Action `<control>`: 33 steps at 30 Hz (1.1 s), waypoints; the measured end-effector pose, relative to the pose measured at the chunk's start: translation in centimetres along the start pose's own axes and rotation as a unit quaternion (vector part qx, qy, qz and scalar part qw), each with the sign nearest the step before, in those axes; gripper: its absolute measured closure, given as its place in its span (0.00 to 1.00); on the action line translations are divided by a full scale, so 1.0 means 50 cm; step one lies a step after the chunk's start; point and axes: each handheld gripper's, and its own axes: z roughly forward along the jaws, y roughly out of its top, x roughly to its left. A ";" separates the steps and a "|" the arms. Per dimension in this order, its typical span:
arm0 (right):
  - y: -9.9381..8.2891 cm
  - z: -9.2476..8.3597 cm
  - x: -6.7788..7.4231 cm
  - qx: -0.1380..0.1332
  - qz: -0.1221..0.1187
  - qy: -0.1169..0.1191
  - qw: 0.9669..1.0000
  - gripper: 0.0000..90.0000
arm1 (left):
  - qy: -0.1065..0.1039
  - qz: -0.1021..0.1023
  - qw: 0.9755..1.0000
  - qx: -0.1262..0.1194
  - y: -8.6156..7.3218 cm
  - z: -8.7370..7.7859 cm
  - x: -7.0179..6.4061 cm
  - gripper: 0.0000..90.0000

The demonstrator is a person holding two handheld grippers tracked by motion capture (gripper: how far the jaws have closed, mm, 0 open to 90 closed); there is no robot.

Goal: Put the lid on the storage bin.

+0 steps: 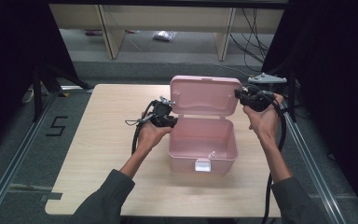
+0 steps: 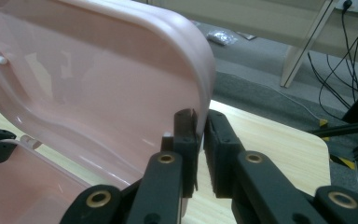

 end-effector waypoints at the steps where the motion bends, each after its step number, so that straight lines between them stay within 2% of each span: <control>1: -0.002 -0.003 0.003 0.001 0.003 -0.005 1.000 0.94 | 0.000 0.000 1.000 0.000 0.000 0.000 0.000 0.87; 2: -0.003 -0.003 0.002 -0.005 -0.001 -0.006 1.000 0.94 | 0.001 0.000 1.000 0.000 0.000 0.000 0.000 0.87; 3: -0.005 -0.006 0.006 -0.001 0.008 -0.004 1.000 0.94 | 0.000 0.000 1.000 -0.001 0.000 -0.001 0.000 0.87; 4: -0.006 -0.007 0.002 -0.006 -0.009 -0.009 1.000 0.94 | 0.000 -0.001 1.000 -0.002 0.000 -0.001 0.000 0.87; 6: -0.008 -0.012 0.005 -0.003 -0.001 -0.007 1.000 0.94 | 0.000 -0.001 1.000 -0.002 -0.001 -0.003 0.001 0.86; 7: -0.010 -0.011 0.004 -0.009 -0.011 -0.009 1.000 0.94 | -0.002 -0.001 1.000 -0.002 -0.001 -0.004 0.002 0.86; 8: -0.011 -0.014 0.009 -0.006 0.001 -0.011 1.000 0.94 | 0.001 -0.003 1.000 -0.005 -0.001 -0.006 0.001 0.86; 10: -0.014 -0.017 0.007 -0.011 -0.021 -0.016 1.000 0.94 | -0.002 -0.001 1.000 -0.006 -0.001 -0.010 0.003 0.86; 11: -0.016 -0.017 0.011 -0.012 -0.012 -0.015 1.000 0.94 | -0.002 -0.004 1.000 -0.007 -0.001 -0.012 0.003 0.86; 12: -0.017 -0.019 0.010 -0.016 -0.020 -0.013 1.000 0.94 | -0.003 -0.004 1.000 -0.009 -0.001 -0.014 0.004 0.86; 13: -0.019 -0.023 0.014 -0.009 -0.009 -0.012 1.000 0.94 | -0.002 -0.003 1.000 -0.009 -0.002 -0.017 0.005 0.86; 14: -0.021 -0.022 0.013 -0.020 -0.017 -0.015 1.000 0.94 | -0.003 -0.001 1.000 -0.009 -0.002 -0.018 0.006 0.86; 15: -0.022 -0.027 0.015 -0.011 -0.009 -0.011 1.000 0.94 | -0.004 -0.002 1.000 -0.009 -0.003 -0.021 0.006 0.85; 16: -0.022 -0.026 0.012 -0.016 -0.021 -0.010 1.000 0.93 | -0.005 0.004 1.000 -0.004 -0.003 -0.025 0.008 0.85; 17: -0.024 -0.029 0.014 -0.014 -0.014 -0.009 1.000 0.93 | -0.006 0.003 1.000 -0.007 -0.004 -0.027 0.007 0.84; 19: -0.026 -0.030 0.014 -0.020 -0.018 -0.009 1.000 0.93 | -0.008 0.005 1.000 -0.008 -0.005 -0.032 0.006 0.84; 22: -0.030 -0.040 0.015 -0.010 -0.016 -0.005 1.000 0.93 | -0.012 0.010 1.000 -0.007 -0.008 -0.042 0.006 0.83; 24: -0.031 -0.044 0.014 -0.013 -0.023 -0.004 1.000 0.92 | -0.015 0.014 1.000 -0.007 -0.010 -0.049 0.008 0.83; 25: -0.032 -0.046 0.018 -0.010 -0.007 0.000 1.000 0.92 | -0.019 0.013 1.000 -0.008 -0.012 -0.052 0.009 0.83; 26: -0.033 -0.048 0.014 -0.015 -0.024 -0.008 1.000 0.92 | -0.020 0.012 1.000 -0.008 -0.014 -0.055 0.009 0.83; 27: -0.035 -0.049 0.017 -0.020 -0.015 -0.007 1.000 0.92 | -0.023 0.011 1.000 -0.007 -0.016 -0.058 0.010 0.82; 28: -0.035 -0.053 0.015 -0.006 -0.018 -0.001 1.000 0.92 | -0.028 0.011 1.000 -0.008 -0.018 -0.061 0.010 0.82; 30: -0.037 -0.054 0.016 -0.008 -0.020 0.002 1.000 0.91 | -0.031 0.012 0.999 -0.010 -0.022 -0.066 0.010 0.82; 32: -0.039 -0.055 0.021 -0.013 -0.012 -0.005 1.000 0.91 | -0.034 0.011 0.999 -0.012 -0.025 -0.070 0.010 0.82; 33: -0.039 -0.057 0.018 -0.009 -0.025 -0.002 1.000 0.91 | -0.034 0.010 0.999 -0.016 -0.027 -0.072 0.009 0.82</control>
